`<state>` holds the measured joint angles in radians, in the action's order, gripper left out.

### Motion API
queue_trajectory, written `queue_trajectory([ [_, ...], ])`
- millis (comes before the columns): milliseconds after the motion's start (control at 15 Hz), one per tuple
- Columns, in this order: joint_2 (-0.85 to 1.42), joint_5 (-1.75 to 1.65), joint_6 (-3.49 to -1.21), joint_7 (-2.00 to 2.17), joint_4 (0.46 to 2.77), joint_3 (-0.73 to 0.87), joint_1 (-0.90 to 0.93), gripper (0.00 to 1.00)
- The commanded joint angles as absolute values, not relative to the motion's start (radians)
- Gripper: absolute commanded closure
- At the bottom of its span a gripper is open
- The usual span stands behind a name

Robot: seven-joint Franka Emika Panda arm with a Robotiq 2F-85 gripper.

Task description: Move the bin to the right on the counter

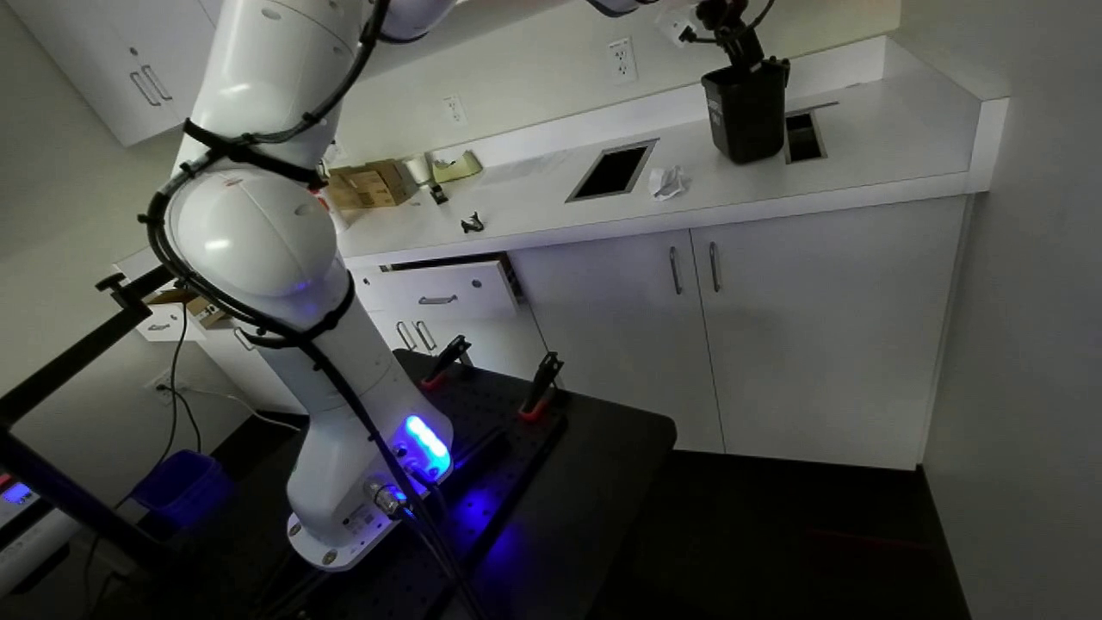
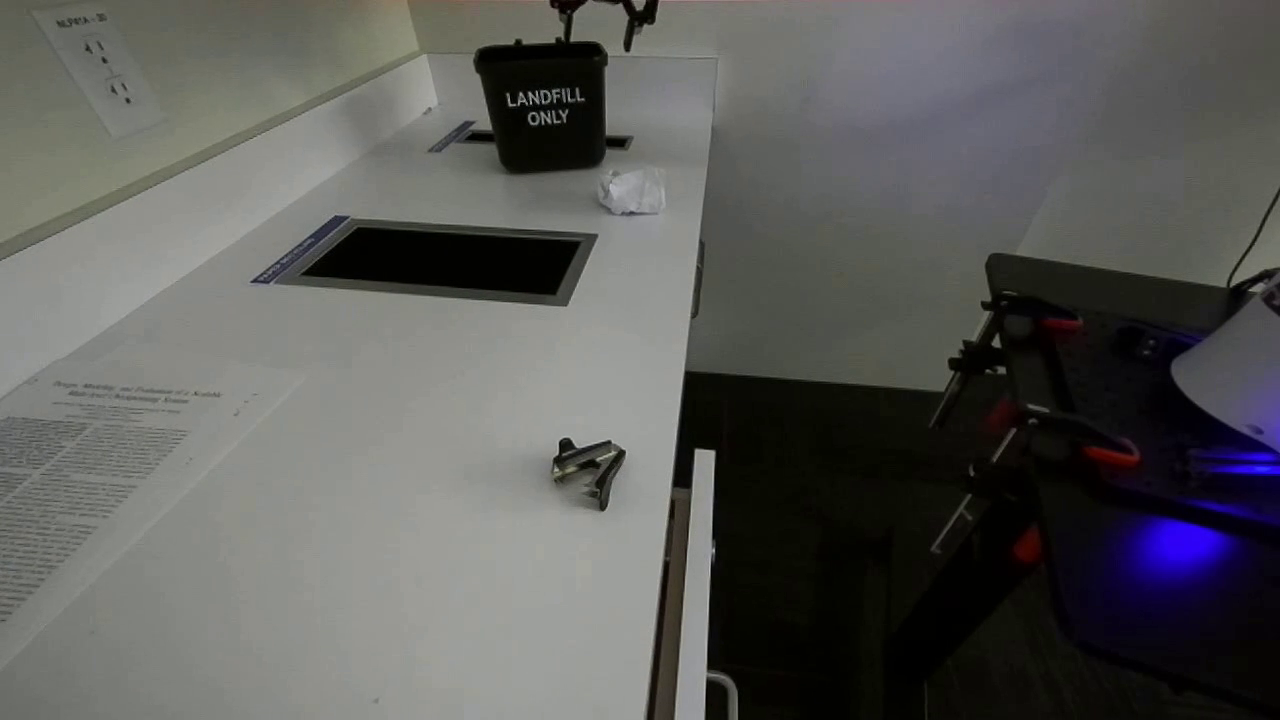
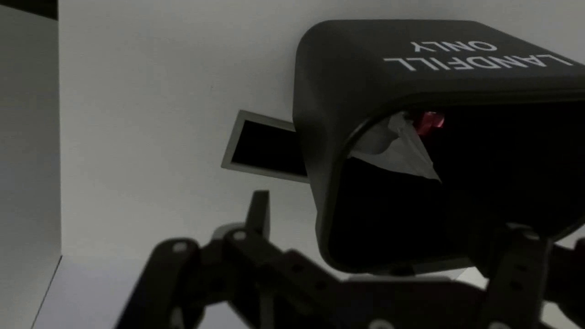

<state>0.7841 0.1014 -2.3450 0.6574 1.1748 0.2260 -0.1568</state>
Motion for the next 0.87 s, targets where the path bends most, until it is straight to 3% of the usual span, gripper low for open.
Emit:
queue_trajectory([
  [0, 0.658, 0.096, -2.258, 0.658, 1.262, 0.229, -0.136, 0.00],
  [800, 0.361, 0.045, -2.179, 0.609, 1.466, 0.198, -0.087, 0.00],
])
